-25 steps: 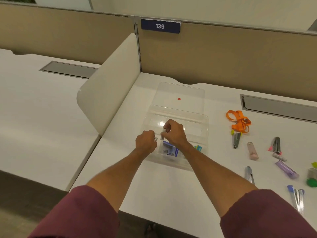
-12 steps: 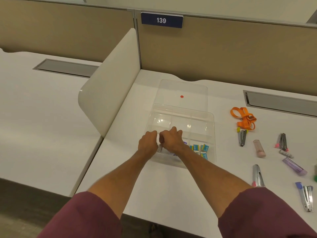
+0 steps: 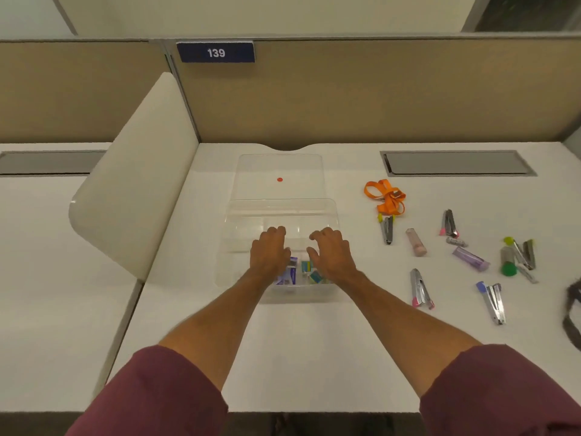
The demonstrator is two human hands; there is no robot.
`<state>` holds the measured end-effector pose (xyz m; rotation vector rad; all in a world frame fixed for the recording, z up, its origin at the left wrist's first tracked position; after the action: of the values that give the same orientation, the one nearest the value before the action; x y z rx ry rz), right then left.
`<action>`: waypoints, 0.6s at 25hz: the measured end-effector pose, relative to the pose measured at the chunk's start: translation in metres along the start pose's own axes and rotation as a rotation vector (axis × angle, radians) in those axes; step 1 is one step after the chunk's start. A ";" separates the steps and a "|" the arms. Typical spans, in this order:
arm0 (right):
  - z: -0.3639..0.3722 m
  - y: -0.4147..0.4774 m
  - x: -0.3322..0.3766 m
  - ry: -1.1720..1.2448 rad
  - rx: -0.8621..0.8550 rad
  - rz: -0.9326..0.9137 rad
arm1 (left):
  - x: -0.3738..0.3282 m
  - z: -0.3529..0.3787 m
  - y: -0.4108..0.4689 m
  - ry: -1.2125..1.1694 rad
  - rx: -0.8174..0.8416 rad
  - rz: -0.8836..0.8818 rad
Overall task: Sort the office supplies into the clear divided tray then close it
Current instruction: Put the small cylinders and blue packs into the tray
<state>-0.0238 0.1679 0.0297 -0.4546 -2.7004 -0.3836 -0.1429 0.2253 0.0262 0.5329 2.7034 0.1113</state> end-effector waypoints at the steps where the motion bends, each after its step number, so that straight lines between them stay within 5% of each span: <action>1: -0.010 -0.003 -0.024 -0.015 -0.012 0.036 | -0.021 0.006 0.002 -0.005 0.012 0.040; 15: -0.122 -0.036 -0.307 -0.102 -0.094 0.368 | -0.281 0.133 -0.009 -0.030 0.242 0.341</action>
<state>0.2713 0.0162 0.0078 -1.0026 -2.6234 -0.3906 0.1453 0.1102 0.0011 1.0561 2.5870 -0.1349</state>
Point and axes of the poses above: each hand's wrist, its own y-axis towards the middle knuckle, its own z-axis out of the palm, x = y × z, the point moved 10 cm from there along y, towards the middle knuckle, and after that the axes turned 15 degrees about -x, right-handed, at the moved point
